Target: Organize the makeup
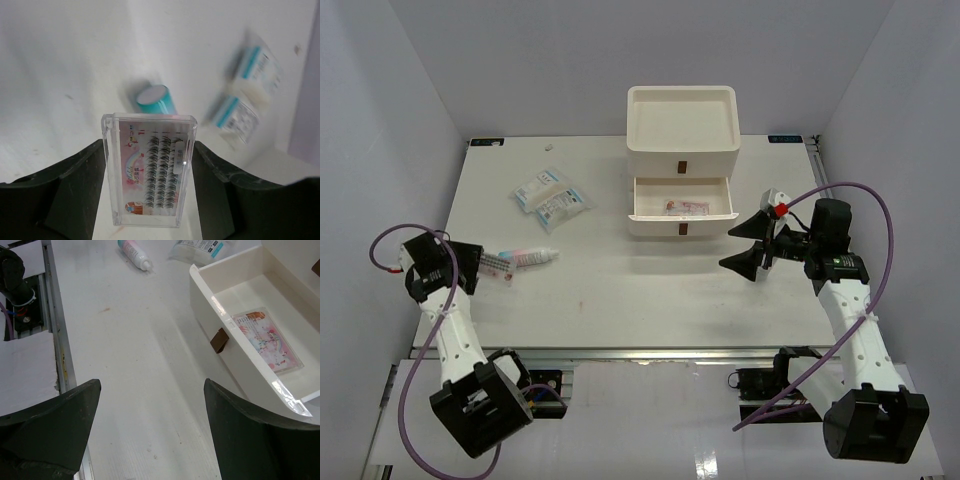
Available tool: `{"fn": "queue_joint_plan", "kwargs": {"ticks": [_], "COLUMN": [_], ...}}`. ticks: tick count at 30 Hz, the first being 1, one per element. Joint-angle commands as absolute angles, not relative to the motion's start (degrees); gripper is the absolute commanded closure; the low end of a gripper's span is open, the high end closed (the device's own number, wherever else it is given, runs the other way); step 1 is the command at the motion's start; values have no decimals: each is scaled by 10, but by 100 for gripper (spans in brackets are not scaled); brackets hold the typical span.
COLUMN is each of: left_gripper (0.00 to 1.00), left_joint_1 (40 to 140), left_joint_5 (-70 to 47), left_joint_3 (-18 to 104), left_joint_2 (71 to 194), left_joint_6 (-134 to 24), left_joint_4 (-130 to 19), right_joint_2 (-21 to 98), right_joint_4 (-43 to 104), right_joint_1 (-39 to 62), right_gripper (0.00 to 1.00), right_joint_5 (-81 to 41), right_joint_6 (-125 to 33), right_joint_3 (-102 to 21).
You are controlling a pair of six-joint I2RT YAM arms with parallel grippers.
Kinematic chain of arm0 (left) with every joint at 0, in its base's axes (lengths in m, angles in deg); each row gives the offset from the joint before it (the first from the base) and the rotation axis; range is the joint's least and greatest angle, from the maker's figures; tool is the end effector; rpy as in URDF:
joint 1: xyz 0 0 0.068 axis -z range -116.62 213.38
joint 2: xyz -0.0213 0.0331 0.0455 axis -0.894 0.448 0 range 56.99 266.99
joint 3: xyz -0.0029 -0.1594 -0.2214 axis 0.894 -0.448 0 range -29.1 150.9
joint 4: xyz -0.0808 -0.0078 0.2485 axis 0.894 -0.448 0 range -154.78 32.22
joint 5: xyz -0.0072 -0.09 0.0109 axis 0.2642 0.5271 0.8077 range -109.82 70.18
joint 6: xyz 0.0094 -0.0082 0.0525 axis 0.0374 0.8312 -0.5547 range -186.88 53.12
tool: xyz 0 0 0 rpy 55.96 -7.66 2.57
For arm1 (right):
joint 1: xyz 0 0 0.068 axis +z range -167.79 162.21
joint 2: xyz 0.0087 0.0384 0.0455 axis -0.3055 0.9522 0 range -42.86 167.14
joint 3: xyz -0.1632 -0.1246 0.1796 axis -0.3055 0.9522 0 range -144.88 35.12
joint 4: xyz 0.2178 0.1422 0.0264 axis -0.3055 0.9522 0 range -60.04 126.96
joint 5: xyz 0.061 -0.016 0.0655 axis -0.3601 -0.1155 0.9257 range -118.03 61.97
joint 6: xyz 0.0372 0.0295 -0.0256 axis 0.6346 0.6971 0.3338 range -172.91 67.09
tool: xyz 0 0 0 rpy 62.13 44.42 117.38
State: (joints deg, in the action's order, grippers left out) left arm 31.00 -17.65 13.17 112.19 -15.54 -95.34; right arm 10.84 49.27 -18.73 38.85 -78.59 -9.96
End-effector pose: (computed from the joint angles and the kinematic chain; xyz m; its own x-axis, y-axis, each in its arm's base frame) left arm 0.1623 0.1012 0.2494 -0.0049 -0.9272 -0.3747 -0.8305 0.2125 -0.5149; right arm 0.1933 0.0297 0.3076 -0.0730 -0.1690 -0.9829 -0.9293 0.3692 0.0055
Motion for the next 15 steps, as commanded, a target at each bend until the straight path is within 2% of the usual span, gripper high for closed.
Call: {"fn": "queue_joint_plan", "kwargs": {"ticks": [1,3,8,15], "left_gripper": [100,100,100,100], "left_joint_1": [345,414,644,853], "left_joint_5": [106,138,95,63], "left_joint_3": [123,124,172,377], "left_joint_2": [1096,1090,1116,1290], "left_joint_6": [-160,-151,-166,-312], "left_joint_4": [-830,-779,-659,-684], "right_joint_2": [97,97,100,99], "right_joint_4": [476,476,476,475], "right_joint_1": [-194,-196,-200,-216], "right_gripper": [10,10,10,10], "right_joint_5": [403,402,398,397], "right_joint_6": [-781,-781,-782,-784], "right_joint_3": [-94,-94,-93,-92]}}
